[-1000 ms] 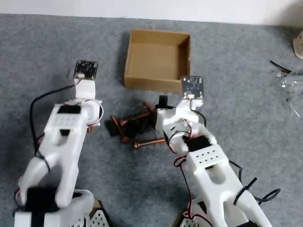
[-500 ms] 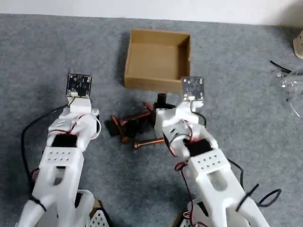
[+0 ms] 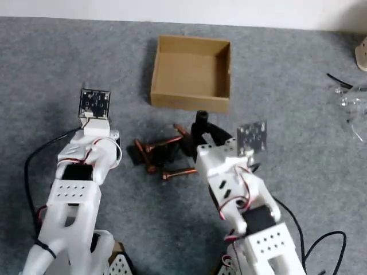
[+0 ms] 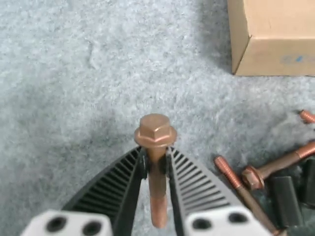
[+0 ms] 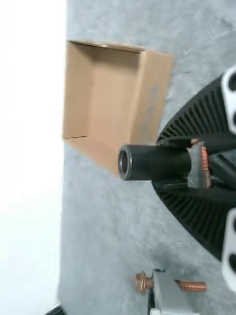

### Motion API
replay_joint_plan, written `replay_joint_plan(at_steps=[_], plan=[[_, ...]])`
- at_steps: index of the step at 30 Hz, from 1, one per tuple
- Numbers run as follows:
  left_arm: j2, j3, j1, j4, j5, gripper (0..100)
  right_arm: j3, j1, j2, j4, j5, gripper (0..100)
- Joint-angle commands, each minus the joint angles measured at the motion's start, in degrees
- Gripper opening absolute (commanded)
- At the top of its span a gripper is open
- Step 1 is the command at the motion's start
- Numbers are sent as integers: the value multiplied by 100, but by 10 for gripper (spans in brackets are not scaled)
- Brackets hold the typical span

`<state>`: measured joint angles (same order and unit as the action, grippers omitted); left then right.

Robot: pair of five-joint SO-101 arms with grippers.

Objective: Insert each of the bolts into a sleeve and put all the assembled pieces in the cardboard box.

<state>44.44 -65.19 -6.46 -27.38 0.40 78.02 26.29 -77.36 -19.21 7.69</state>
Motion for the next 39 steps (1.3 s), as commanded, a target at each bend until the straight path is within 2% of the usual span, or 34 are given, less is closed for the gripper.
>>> replay_joint_plan(at_steps=[1,10,16,22,31,37,39], plan=[[295,910,40,105,35,5,259,48,-857,145,-281,4],[1789,2316,321,97,44,6,892,75,-2607,40,-281,4],[2905,2624,848,53,44,7,884,725,-2782,-444,-281,4],[4031,2712,1226,-1248,44,7,884,910,-2782,-532,-281,4],[5314,2352,1226,-2119,44,7,840,1147,-2782,-884,-281,4],[5859,1305,1033,-2119,35,7,848,1262,-2782,-884,-281,4],[5982,963,1103,-1837,35,7,875,1393,-2782,-884,-290,4]])
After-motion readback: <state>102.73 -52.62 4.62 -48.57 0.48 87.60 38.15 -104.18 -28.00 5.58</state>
